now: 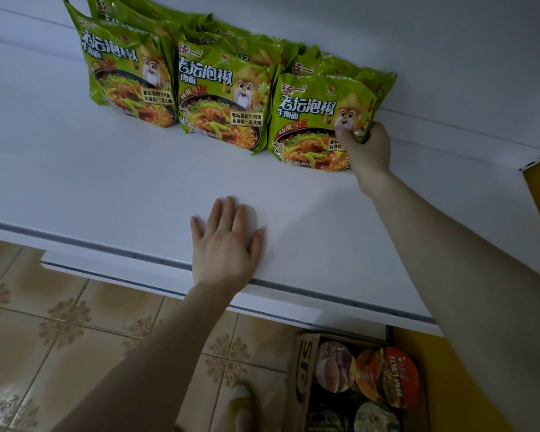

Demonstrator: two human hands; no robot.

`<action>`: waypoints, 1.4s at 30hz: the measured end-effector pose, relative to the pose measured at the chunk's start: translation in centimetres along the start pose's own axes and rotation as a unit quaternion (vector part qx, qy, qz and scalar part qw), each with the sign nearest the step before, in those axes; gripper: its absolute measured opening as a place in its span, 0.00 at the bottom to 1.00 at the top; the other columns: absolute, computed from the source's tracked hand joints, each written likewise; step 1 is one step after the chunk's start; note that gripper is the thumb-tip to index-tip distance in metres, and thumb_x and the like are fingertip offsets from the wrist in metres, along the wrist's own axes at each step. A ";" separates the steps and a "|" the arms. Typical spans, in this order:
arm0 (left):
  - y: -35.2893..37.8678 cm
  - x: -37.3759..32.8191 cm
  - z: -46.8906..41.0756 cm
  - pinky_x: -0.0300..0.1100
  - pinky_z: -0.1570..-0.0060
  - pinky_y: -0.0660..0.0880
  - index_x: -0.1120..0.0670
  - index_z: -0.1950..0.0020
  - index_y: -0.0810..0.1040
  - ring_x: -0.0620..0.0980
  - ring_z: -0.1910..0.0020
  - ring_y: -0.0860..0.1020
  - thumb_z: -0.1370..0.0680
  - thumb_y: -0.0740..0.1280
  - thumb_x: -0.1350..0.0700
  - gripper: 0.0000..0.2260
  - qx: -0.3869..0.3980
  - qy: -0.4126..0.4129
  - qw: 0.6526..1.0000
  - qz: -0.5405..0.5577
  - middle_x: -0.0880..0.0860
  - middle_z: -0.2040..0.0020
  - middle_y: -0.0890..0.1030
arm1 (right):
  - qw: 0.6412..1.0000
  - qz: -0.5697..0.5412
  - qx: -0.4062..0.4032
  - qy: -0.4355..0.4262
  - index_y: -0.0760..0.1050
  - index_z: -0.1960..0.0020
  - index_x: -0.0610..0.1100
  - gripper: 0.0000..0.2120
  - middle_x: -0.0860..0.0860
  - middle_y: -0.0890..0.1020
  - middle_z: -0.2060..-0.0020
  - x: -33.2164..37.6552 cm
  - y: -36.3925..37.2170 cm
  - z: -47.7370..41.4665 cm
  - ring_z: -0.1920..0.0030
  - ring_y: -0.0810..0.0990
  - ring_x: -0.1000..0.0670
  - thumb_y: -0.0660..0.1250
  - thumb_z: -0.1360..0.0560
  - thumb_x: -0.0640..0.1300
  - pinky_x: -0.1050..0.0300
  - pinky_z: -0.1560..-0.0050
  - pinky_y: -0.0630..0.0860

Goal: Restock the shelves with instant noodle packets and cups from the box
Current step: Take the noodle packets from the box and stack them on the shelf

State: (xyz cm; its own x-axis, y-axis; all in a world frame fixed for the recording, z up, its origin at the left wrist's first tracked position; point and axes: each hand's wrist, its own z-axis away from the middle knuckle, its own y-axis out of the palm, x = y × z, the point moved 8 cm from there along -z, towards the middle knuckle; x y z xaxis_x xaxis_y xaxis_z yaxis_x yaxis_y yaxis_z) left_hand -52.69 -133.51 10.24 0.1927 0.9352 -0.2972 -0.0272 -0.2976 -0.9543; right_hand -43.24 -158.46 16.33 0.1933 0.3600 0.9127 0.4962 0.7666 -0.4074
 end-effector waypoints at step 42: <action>2.5 -17.1 22.5 0.43 0.55 0.68 0.63 0.58 0.81 0.57 0.64 0.81 0.28 0.58 0.56 0.15 0.096 0.499 0.858 0.076 0.60 0.62 0.83 | 0.933 0.246 -0.098 0.245 0.72 0.39 0.36 0.15 0.41 0.79 0.44 -15.8 -22.1 36.1 0.45 0.77 0.44 0.60 0.21 0.44 0.66 0.59 0.64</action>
State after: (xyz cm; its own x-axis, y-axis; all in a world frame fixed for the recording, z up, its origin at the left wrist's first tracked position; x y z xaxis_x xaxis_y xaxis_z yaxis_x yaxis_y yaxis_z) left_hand -78.17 -145.94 12.19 0.9141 0.2289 -0.3348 -0.2691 -0.2751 -0.9230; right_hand -87.82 -161.87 9.86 0.7786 0.3196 0.5401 0.3811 0.4430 -0.8115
